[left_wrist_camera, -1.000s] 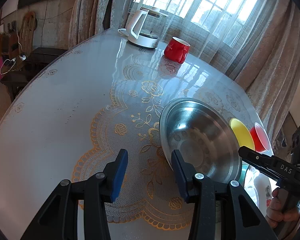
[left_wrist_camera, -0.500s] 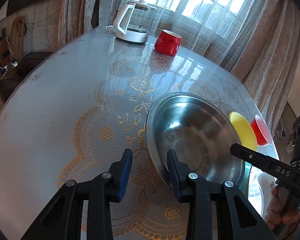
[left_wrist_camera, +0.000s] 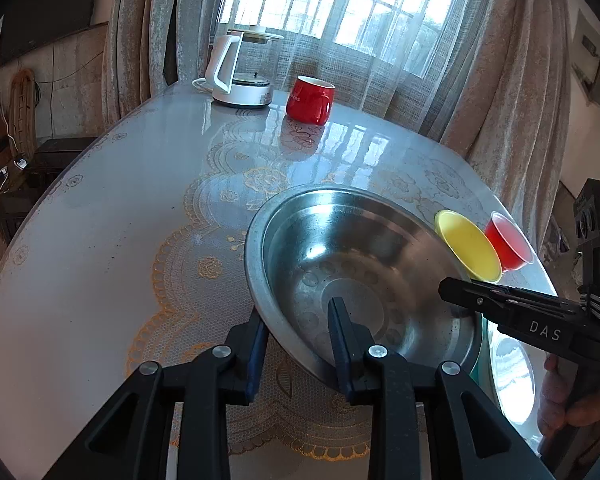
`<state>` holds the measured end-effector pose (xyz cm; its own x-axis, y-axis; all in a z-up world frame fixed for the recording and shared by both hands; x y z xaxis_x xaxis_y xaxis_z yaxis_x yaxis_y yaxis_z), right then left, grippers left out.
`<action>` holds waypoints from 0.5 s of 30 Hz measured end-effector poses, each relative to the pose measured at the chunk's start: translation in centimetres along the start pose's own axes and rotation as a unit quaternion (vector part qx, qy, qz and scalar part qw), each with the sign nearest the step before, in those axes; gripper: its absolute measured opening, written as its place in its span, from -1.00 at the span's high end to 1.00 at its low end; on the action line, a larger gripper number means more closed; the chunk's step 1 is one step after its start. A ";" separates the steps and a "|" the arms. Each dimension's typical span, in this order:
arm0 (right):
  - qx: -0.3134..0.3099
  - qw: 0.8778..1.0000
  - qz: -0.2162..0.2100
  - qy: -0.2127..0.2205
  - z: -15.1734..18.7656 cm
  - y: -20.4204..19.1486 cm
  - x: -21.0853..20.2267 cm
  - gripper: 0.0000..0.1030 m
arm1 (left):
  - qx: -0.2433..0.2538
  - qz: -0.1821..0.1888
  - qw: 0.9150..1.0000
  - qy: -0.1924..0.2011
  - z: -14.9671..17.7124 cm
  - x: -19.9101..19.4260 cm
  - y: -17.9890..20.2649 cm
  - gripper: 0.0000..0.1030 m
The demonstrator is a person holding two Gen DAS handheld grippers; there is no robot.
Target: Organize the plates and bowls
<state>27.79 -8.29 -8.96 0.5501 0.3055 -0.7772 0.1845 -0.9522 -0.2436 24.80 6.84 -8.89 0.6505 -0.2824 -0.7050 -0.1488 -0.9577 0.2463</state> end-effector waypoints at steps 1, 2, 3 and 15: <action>-0.007 1.000 0.001 -0.001 0.2 -0.4 -0.1 0.57 | 0.001 0.000 1.000 0.003 0.2 -0.6 -0.1 0.42; -0.013 1.000 0.002 -0.001 0.5 -0.8 -0.3 0.57 | 0.002 0.000 1.000 0.006 0.4 -1.2 -0.1 0.42; -0.015 1.000 -0.003 -0.001 0.8 -1.3 -0.5 0.57 | 0.003 -0.001 1.000 0.009 0.6 -1.8 -0.2 0.42; -0.057 0.997 -0.050 -0.021 6.2 -6.2 -3.4 0.57 | -0.026 0.011 1.000 -0.010 7.3 -7.1 -2.2 0.38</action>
<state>19.70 -3.52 -8.46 0.4907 0.3957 -0.7763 0.3289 -0.9091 -0.2556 15.02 10.53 -9.27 0.6324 -0.3042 -0.7124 -0.1234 -0.9475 0.2950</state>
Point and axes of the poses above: each gripper's, at about its wrist camera, not at the fingertips, and x roughly the way its jaws point, y to its right, z to its underside, the point moved 10 cm from there along x, roughly the way its jaws point
